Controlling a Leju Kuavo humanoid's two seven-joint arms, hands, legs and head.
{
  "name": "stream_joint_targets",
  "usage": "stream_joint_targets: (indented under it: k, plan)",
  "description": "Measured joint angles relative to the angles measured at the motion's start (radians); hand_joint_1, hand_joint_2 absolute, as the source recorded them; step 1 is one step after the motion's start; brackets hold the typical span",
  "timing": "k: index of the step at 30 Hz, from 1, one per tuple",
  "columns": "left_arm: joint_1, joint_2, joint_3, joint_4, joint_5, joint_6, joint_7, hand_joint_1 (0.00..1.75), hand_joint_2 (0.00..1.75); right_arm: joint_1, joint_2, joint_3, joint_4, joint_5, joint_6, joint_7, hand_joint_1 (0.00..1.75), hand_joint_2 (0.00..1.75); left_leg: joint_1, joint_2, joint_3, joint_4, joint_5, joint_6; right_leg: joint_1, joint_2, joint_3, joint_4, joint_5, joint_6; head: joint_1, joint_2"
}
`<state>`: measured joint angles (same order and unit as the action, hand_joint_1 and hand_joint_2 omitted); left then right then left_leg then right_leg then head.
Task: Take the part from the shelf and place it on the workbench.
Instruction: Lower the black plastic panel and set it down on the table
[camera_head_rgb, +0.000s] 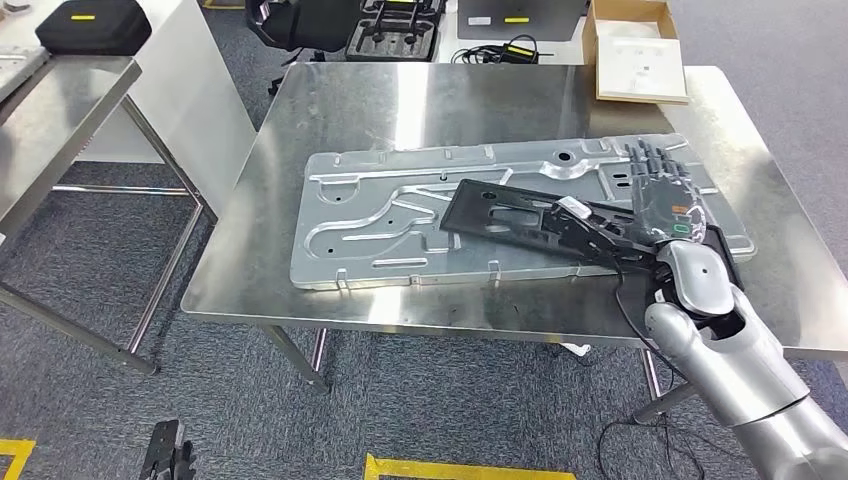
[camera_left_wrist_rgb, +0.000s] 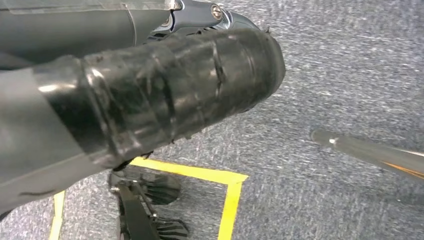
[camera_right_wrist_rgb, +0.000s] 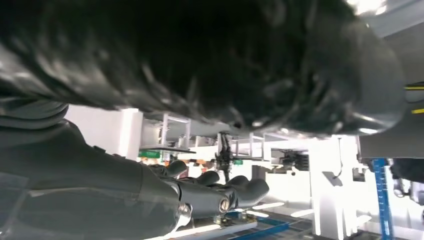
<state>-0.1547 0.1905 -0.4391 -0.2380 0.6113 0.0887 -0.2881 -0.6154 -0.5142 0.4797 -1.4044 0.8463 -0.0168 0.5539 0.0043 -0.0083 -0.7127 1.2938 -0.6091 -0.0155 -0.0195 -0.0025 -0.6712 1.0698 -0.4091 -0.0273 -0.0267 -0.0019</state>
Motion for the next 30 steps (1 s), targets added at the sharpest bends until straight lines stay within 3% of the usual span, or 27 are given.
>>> stream_joint_targets:
  k: [1, 2, 4, 5, 6, 9, 10, 11, 14, 15, 16, 17, 19, 21, 22, 24, 26, 29, 30]
  plan:
    - [0.001, 0.000, 0.004, 0.000, 0.002, 0.001, 0.000, 0.00, 0.00, -0.002, 0.004, 0.006, -0.009, 0.003, 0.001, 0.000, 0.00, 0.00, 0.001, 0.000, 0.014, -0.008, 0.005, 0.000, 0.000, 0.000, -0.009, 0.000, 0.007, 0.001, 0.000, 0.000]
    - [0.001, 0.000, 0.008, 0.000, 0.005, 0.003, 0.000, 0.00, 0.00, -0.005, 0.008, 0.010, -0.019, 0.006, 0.002, 0.000, 0.00, 0.00, 0.001, 0.000, 0.049, -0.054, 0.023, 0.001, -0.001, 0.000, -0.017, 0.000, 0.014, 0.002, 0.000, 0.000]
    - [0.000, 0.002, 0.014, 0.000, 0.008, 0.004, 0.000, 0.00, 0.00, -0.011, 0.014, 0.018, -0.038, 0.011, 0.003, 0.000, 0.00, 0.00, -0.001, 0.000, 0.136, -0.186, 0.061, 0.006, -0.001, 0.000, -0.030, -0.001, 0.030, 0.009, 0.000, 0.000]
    - [-0.001, 0.004, 0.015, 0.000, 0.008, 0.005, 0.000, 0.00, 0.00, -0.016, 0.015, 0.020, -0.045, 0.012, 0.004, 0.000, 0.00, 0.00, -0.004, -0.001, 0.165, -0.234, 0.074, 0.010, -0.002, 0.000, -0.032, -0.004, 0.037, 0.016, 0.001, 0.000]
    - [-0.002, 0.005, 0.016, 0.000, 0.009, 0.005, 0.000, 0.00, 0.00, -0.020, 0.017, 0.022, -0.051, 0.012, 0.004, 0.000, 0.00, 0.00, -0.007, -0.001, 0.175, -0.258, 0.080, 0.016, -0.002, 0.000, -0.032, -0.007, 0.045, 0.022, 0.002, 0.000]
    - [0.000, 0.007, 0.023, 0.000, 0.009, 0.005, 0.000, 0.00, 0.00, -0.025, 0.022, 0.027, -0.062, 0.013, 0.005, 0.000, 0.00, 0.00, -0.011, -0.001, 0.166, -0.272, 0.109, 0.037, -0.003, 0.001, -0.032, -0.025, 0.066, 0.042, 0.004, 0.000]
    - [0.001, 0.007, 0.026, 0.000, 0.009, 0.005, 0.000, 0.00, 0.00, -0.025, 0.022, 0.029, -0.064, 0.013, 0.005, 0.000, 0.00, 0.00, -0.009, 0.001, 0.162, -0.281, 0.124, 0.043, -0.003, 0.001, -0.037, -0.020, 0.054, 0.046, 0.005, 0.000]
    - [0.001, 0.007, 0.028, 0.000, 0.009, 0.005, 0.000, 0.00, 0.00, -0.025, 0.022, 0.030, -0.065, 0.013, 0.005, 0.000, 0.00, 0.00, -0.008, 0.003, 0.156, -0.289, 0.139, 0.051, -0.001, 0.002, -0.047, 0.005, 0.021, 0.048, 0.006, 0.000]
    - [0.001, 0.007, 0.033, 0.000, 0.009, 0.007, 0.001, 0.00, 0.00, -0.025, 0.023, 0.034, -0.068, 0.013, 0.005, 0.000, 0.00, 0.00, -0.011, 0.006, 0.119, -0.293, 0.175, 0.065, 0.001, 0.002, -0.085, 0.178, -0.126, 0.049, 0.008, 0.000]
    - [0.002, 0.007, 0.034, 0.000, 0.009, 0.009, 0.002, 0.00, 0.00, -0.024, 0.023, 0.035, -0.068, 0.014, 0.005, 0.000, 0.00, 0.00, -0.013, 0.006, 0.104, -0.292, 0.185, 0.065, 0.001, 0.002, -0.086, 0.224, -0.144, 0.050, 0.007, 0.000]
    - [0.003, 0.007, 0.034, 0.000, 0.009, 0.011, 0.004, 0.00, 0.00, -0.024, 0.024, 0.037, -0.068, 0.014, 0.005, -0.001, 0.00, 0.00, -0.015, 0.006, 0.089, -0.291, 0.195, 0.065, 0.001, 0.002, -0.073, 0.240, -0.139, 0.049, 0.007, 0.000]
    - [0.004, 0.007, 0.035, 0.000, 0.009, 0.012, 0.007, 0.00, 0.00, -0.024, 0.025, 0.039, -0.068, 0.015, 0.004, -0.002, 0.00, 0.00, -0.016, 0.005, 0.074, -0.288, 0.205, 0.064, 0.001, 0.002, -0.042, 0.221, -0.120, 0.048, 0.007, 0.000]
    - [0.009, 0.007, 0.037, 0.000, 0.010, 0.013, 0.009, 0.00, 0.00, -0.026, 0.026, 0.041, -0.069, 0.014, 0.002, -0.003, 0.00, 0.00, -0.017, 0.004, 0.047, -0.279, 0.221, 0.058, 0.004, 0.002, 0.058, 0.107, -0.094, 0.041, 0.007, 0.000]
    - [0.016, 0.006, 0.040, 0.000, 0.013, 0.017, 0.008, 0.00, 0.00, -0.027, 0.027, 0.044, -0.073, 0.017, -0.005, -0.006, 0.00, 0.00, -0.018, 0.004, 0.031, -0.270, 0.233, 0.050, 0.010, 0.002, 0.134, 0.002, -0.103, 0.033, 0.006, 0.000]
    - [0.020, 0.006, 0.040, 0.000, 0.016, 0.021, 0.006, 0.00, 0.00, -0.028, 0.028, 0.045, -0.075, 0.022, -0.011, -0.007, 0.00, 0.00, -0.017, 0.004, 0.028, -0.269, 0.240, 0.045, 0.015, 0.002, 0.147, -0.022, -0.110, 0.029, 0.007, 0.000]
    - [0.027, 0.006, 0.042, 0.000, 0.020, 0.031, 0.004, 0.00, 0.00, -0.028, 0.030, 0.045, -0.079, 0.038, -0.027, -0.009, 0.00, 0.00, -0.015, 0.002, 0.024, -0.270, 0.252, 0.035, 0.015, 0.000, 0.141, -0.032, -0.095, 0.018, 0.011, 0.000]
    - [0.034, 0.006, 0.044, 0.001, 0.020, 0.036, 0.002, 0.00, 0.00, -0.027, 0.033, 0.046, -0.082, 0.045, -0.043, -0.011, 0.00, 0.00, -0.012, 0.001, 0.008, -0.240, 0.211, 0.023, 0.010, -0.003, 0.126, -0.040, -0.073, 0.004, 0.010, 0.000]
    - [0.041, 0.005, 0.046, 0.001, 0.020, 0.042, 0.002, 0.00, 0.00, -0.023, 0.039, 0.046, -0.087, 0.044, -0.065, -0.021, 0.00, 0.00, -0.003, 0.002, -0.034, -0.082, 0.071, 0.006, 0.007, -0.005, 0.085, -0.042, -0.037, -0.007, 0.006, 0.000]
    - [0.043, 0.005, 0.047, 0.001, 0.020, 0.043, 0.003, 0.00, 0.00, -0.019, 0.041, 0.046, -0.087, 0.042, -0.072, -0.024, 0.00, 0.00, 0.001, 0.002, -0.038, -0.031, 0.051, 0.001, 0.007, -0.005, 0.069, -0.041, -0.025, -0.006, 0.006, 0.000]
